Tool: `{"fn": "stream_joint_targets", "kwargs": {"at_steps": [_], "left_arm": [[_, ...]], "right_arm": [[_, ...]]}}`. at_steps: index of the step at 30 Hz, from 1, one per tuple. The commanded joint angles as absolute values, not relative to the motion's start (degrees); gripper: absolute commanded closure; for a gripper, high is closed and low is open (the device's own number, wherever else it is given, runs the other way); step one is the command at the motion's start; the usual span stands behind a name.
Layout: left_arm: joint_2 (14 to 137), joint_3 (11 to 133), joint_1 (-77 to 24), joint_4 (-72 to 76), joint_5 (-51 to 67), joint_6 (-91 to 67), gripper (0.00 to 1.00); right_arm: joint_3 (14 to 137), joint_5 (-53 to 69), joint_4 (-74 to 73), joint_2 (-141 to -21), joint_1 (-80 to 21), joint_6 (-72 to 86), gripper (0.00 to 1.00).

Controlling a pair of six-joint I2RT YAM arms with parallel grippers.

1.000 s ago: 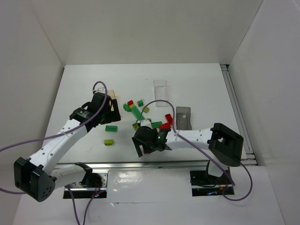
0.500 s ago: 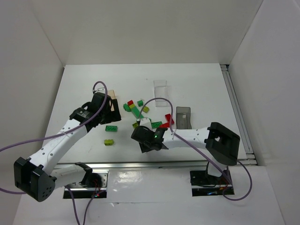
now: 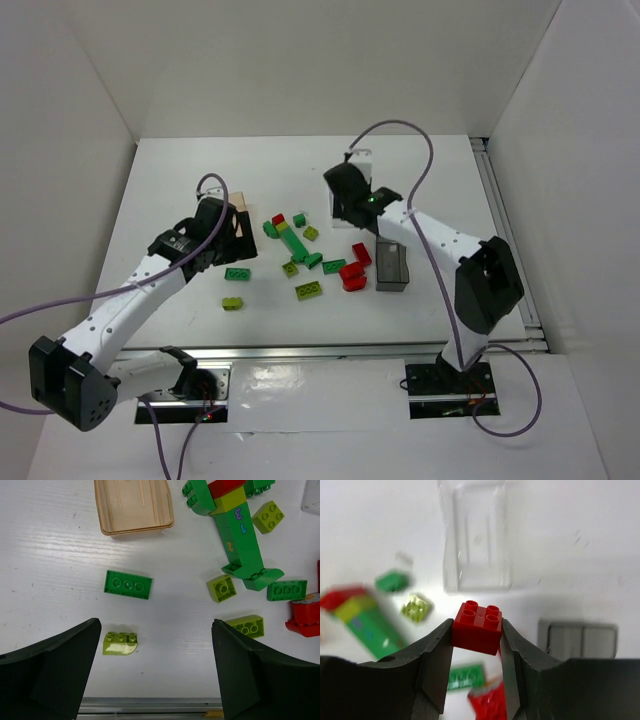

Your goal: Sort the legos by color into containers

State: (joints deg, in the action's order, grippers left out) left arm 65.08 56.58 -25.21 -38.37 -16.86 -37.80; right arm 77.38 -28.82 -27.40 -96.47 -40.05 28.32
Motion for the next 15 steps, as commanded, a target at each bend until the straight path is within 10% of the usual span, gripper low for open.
{"fn": "stream_joint_targets", "kwargs": {"at_steps": [1, 11, 15], "left_arm": [[63.02, 57.30, -24.96, -39.37, -18.63, -39.11, 0.00], [62.40, 57.83, -24.96, -39.37, -16.61, -38.58, 0.00], [62.40, 57.83, -24.96, -39.37, -16.61, -38.58, 0.00]], "right_arm": [[85.67, -27.70, -24.35, -102.62, -34.92, 21.37, 0.66], [107.13, -22.33, -25.48, -122.69, -27.07, 20.13, 0.57], [110.39, -21.63, -26.37, -123.84, -26.37, 20.13, 0.09]]}}
